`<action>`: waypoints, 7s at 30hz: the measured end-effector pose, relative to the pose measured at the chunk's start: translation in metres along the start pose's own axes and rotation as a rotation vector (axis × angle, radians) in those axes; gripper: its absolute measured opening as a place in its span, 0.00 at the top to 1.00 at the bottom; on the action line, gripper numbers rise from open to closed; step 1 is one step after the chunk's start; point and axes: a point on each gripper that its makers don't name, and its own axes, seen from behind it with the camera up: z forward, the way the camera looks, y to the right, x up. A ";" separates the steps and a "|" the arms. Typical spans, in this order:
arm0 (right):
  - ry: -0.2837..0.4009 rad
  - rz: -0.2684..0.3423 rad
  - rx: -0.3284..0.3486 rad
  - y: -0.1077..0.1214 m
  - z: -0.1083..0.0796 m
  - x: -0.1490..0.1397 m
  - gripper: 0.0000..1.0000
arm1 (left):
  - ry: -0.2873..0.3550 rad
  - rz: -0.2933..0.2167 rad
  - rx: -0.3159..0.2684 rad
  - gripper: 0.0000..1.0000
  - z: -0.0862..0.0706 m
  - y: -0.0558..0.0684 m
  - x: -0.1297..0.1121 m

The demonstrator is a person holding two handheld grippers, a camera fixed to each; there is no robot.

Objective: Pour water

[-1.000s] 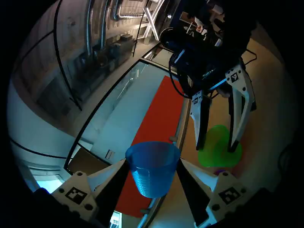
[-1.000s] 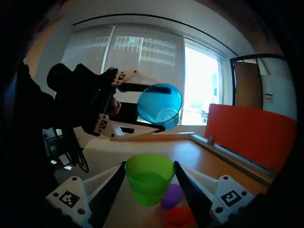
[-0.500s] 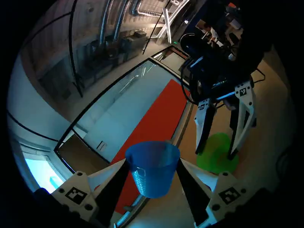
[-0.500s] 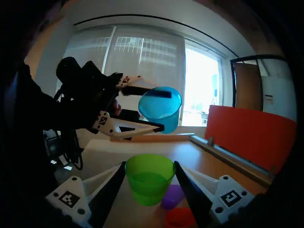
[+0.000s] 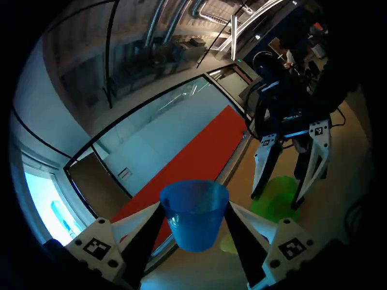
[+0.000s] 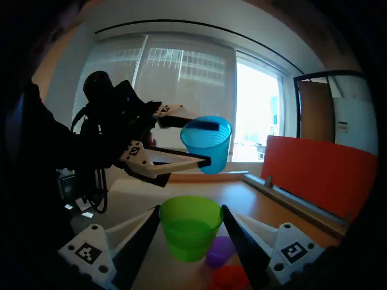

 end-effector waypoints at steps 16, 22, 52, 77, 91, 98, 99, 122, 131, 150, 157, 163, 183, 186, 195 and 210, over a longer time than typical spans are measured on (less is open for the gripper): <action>0.011 -0.003 -0.005 0.000 -0.003 0.005 0.06 | -0.037 -0.181 -0.011 0.17 0.001 0.002 -0.020; 0.015 -0.001 -0.008 -0.001 -0.004 0.006 0.06 | -0.051 -0.293 -0.014 0.17 0.001 0.003 -0.026; 0.024 0.006 -0.007 -0.006 -0.003 0.015 0.06 | -0.057 -0.702 -0.030 0.17 -0.010 -0.002 -0.038; -0.093 0.022 0.030 -0.014 -0.014 -0.021 0.06 | -0.155 -0.696 -0.106 0.16 -0.015 0.033 -0.075; -0.152 0.053 0.051 -0.017 -0.020 -0.045 0.06 | -0.204 -0.677 -0.164 0.16 -0.014 0.061 -0.095; -0.181 0.062 0.062 -0.019 -0.024 -0.056 0.06 | -0.226 -0.669 -0.194 0.15 -0.015 0.075 -0.103; -0.184 0.063 0.063 -0.020 -0.025 -0.058 0.06 | -0.229 -0.668 -0.199 0.15 -0.015 0.077 -0.104; -0.275 0.071 0.070 -0.022 -0.037 -0.096 0.06 | -0.289 -0.649 -0.299 0.15 -0.017 0.123 -0.126; -0.307 0.075 0.078 -0.024 -0.040 -0.108 0.06 | -0.336 -0.603 -0.361 0.15 -0.022 0.151 -0.138; -0.365 0.086 0.087 -0.027 -0.048 -0.137 0.06 | -0.403 -0.555 -0.439 0.14 -0.028 0.184 -0.156; -0.383 0.084 0.087 -0.026 -0.050 -0.146 0.06 | -0.420 -0.552 -0.458 0.14 -0.029 0.194 -0.161; -0.401 0.083 0.087 -0.024 -0.052 -0.156 0.06 | -0.433 -0.552 -0.464 0.14 -0.028 0.198 -0.167; -0.431 0.074 0.091 -0.023 -0.053 -0.175 0.06 | -0.431 -0.573 -0.485 0.14 -0.027 0.211 -0.179; -0.431 0.076 0.090 -0.023 -0.052 -0.175 0.06 | -0.436 -0.572 -0.486 0.14 -0.028 0.213 -0.182; -0.438 0.077 0.085 -0.022 -0.053 -0.176 0.06 | -0.445 -0.567 -0.484 0.15 -0.031 0.213 -0.186; -0.450 0.078 0.093 -0.028 -0.061 -0.176 0.03 | -0.476 -0.546 -0.497 0.15 -0.035 0.217 -0.195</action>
